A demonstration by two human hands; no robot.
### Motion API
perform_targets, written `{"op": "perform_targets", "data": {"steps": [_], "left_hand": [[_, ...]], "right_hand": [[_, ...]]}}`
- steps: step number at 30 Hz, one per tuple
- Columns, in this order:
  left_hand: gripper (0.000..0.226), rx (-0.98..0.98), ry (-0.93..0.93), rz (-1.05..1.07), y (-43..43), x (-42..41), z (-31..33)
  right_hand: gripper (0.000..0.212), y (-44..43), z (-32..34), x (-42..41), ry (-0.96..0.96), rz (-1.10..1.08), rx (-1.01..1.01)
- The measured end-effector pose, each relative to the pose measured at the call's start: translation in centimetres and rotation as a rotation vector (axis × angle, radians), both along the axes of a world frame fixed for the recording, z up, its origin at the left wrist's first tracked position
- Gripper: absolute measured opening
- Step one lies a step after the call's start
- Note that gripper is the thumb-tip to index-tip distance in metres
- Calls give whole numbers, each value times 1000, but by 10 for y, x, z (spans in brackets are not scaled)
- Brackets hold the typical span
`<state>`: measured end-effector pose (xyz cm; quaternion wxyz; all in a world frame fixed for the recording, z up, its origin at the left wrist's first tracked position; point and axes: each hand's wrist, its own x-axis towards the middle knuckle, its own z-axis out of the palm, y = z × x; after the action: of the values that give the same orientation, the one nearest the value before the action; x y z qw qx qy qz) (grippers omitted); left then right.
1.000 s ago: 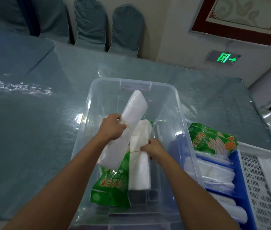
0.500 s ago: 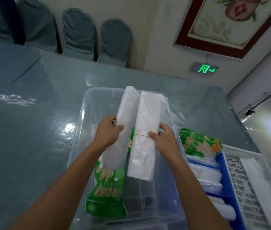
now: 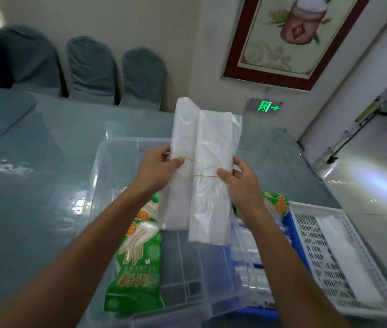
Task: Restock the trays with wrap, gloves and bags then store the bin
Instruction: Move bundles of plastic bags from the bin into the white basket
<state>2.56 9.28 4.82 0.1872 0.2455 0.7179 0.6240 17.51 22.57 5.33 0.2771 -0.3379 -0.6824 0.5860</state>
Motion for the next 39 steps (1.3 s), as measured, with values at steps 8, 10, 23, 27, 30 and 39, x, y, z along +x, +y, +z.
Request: {"op": "perform_targets", "data": {"steps": [8,10,23,27,30,39], "left_hand": [[9,70,78,-183,73,110,46],[9,56,67,-223,92,151,44],[8,-159,-280,-386,181,381,-72],[15,-271,-366,-360,198,409,-102],[12,-304,-408,-319,215,420,-115],[7,-348,-469,-219,296,405,-151]], "right_hand": [[36,52,38,131,89,-167,84],[38,62,39,178,72,-196,83],[47,111,-58,441,-166,-410,-123],[47,125,-88,484,-215,-444,-196],[48,140,-102,497,-215,-459,-246],[48,222,-131,467,-293,-405,-297]]}}
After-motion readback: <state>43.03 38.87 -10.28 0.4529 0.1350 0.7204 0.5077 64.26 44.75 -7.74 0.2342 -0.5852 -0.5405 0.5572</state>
